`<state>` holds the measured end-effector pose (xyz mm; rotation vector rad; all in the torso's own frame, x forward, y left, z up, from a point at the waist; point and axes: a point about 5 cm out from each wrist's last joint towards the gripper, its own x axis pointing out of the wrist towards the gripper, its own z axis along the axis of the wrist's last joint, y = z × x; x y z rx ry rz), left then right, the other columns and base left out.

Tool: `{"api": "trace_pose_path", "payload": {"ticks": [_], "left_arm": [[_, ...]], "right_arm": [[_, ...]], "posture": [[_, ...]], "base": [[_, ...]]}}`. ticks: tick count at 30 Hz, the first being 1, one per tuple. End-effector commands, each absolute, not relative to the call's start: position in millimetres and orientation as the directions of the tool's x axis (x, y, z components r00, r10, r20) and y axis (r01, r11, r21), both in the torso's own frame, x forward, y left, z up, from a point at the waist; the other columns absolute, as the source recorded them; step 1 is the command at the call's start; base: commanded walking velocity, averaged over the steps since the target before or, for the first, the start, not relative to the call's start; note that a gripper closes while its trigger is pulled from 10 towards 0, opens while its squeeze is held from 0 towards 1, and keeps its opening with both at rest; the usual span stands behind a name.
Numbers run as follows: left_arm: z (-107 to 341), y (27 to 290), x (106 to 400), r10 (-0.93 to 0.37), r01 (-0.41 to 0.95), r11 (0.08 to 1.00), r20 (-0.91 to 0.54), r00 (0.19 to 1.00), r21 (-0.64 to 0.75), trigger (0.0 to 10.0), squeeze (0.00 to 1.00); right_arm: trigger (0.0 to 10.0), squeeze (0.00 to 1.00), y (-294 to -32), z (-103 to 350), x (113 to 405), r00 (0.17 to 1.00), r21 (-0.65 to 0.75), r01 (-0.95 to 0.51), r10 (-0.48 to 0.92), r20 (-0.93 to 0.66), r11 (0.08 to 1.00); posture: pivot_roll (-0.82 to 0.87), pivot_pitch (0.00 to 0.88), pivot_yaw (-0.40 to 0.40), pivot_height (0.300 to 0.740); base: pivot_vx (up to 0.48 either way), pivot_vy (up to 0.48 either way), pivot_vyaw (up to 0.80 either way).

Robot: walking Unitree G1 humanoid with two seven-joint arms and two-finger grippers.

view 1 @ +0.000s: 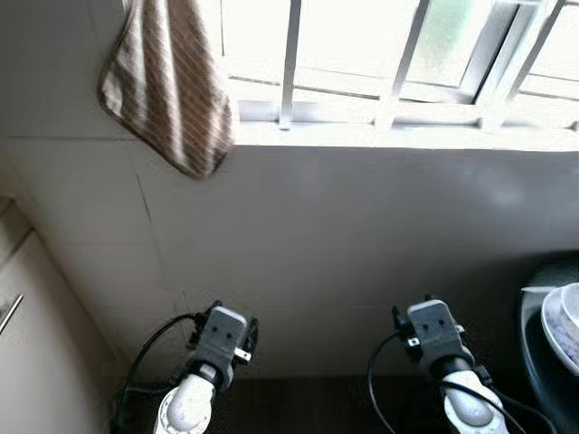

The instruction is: Kitchen organization

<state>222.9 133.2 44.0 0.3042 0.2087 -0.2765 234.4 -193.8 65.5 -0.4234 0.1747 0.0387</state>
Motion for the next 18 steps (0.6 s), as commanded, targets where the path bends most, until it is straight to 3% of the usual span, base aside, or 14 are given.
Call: {"api": "trace_pose_path", "payload": {"ticks": [1,4,18], "left_arm": [[42,139,222,-0.225,0.294,0.916,-0.255,0.940,0.273,10.0,0.00],[43,138,223,-0.232,0.297,0.916,-0.247,0.941,0.272,10.0,0.00],[45,137,228,-0.230,0.296,0.912,-0.244,0.942,0.283,10.0,0.00]], "right_arm": [[10.0,0.00,-192,67,234,0.986,-0.416,-0.084,0.015,-0.166,0.906],[10.0,0.00,-189,74,238,0.989,-0.428,-0.109,0.056,-0.134,0.897],[10.0,0.00,-185,99,275,0.995,-0.441,-0.099,0.079,-0.064,0.892]], "posture": [[-0.01,0.000,-0.029,0.740],[-0.01,0.000,-0.026,0.740],[0.00,0.000,-0.029,0.740]], "base": [[0.000,-0.480,-0.76],[0.000,-0.160,-0.72],[0.000,-0.024,0.00]]}}
